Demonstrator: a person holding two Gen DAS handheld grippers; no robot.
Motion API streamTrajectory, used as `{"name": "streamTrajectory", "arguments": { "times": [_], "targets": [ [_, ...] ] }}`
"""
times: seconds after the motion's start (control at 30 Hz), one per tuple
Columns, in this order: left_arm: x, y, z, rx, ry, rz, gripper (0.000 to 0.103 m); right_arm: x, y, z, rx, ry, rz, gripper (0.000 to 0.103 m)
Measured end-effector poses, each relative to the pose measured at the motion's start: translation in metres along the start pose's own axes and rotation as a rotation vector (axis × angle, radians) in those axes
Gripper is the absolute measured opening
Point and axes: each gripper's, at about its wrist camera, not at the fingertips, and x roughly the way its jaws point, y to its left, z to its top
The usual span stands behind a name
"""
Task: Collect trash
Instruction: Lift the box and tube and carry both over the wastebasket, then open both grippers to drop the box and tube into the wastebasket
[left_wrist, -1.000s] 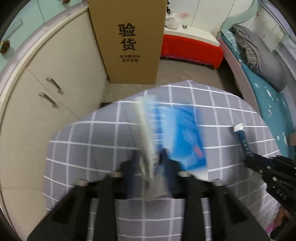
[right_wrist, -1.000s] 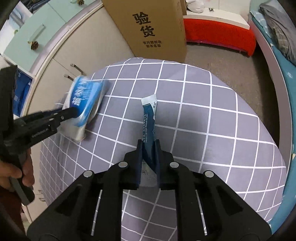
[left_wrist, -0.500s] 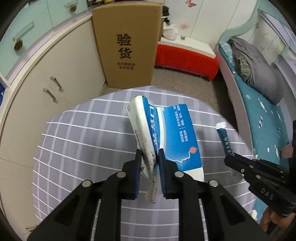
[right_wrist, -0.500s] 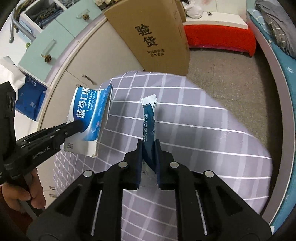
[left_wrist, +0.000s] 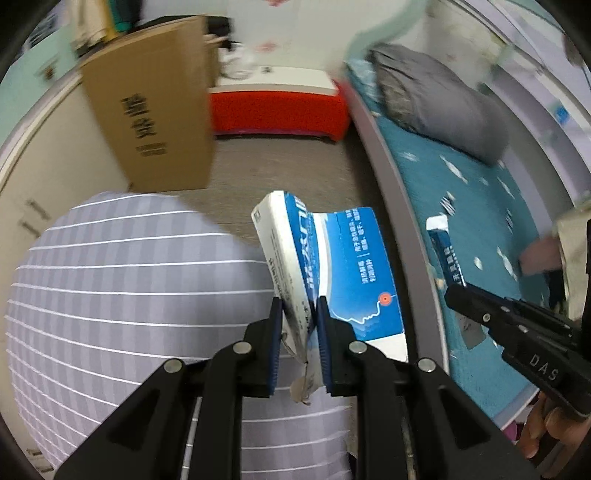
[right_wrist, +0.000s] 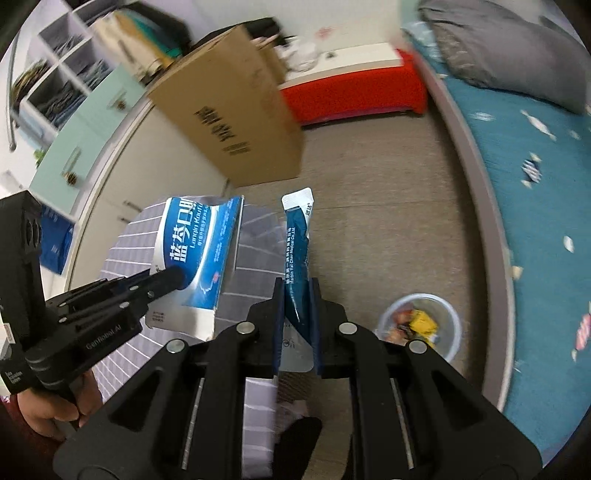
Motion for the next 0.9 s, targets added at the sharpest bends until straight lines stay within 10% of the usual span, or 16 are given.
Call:
{"name": "streamTrajectory", "arguments": {
  "times": [0.43,0.53,0.6,0.9],
  "targets": [
    [0.026,-0.127,-0.018,0.153,0.072,-0.022,0.018,-0.051,-0.118,-0.029,0.141,0.004,-0.037,0.014],
    [0.029,-0.132,-0.016,0.161,0.085,-0.014,0.018,-0.051,-0.132,-0.034,0.17,0.017,-0.037,0.024],
    [0.029,-0.135,-0.016,0.169,0.089,-0.004,0.018,-0.051,-0.136,-0.034,0.18,0.014,-0.055,0.053],
    [0.032,-0.159,-0.018,0.207,0.104,0.001,0.018,-0.065,-0.142,-0.03,0.164,-0.023,-0.063,0.055]
  ]
}}
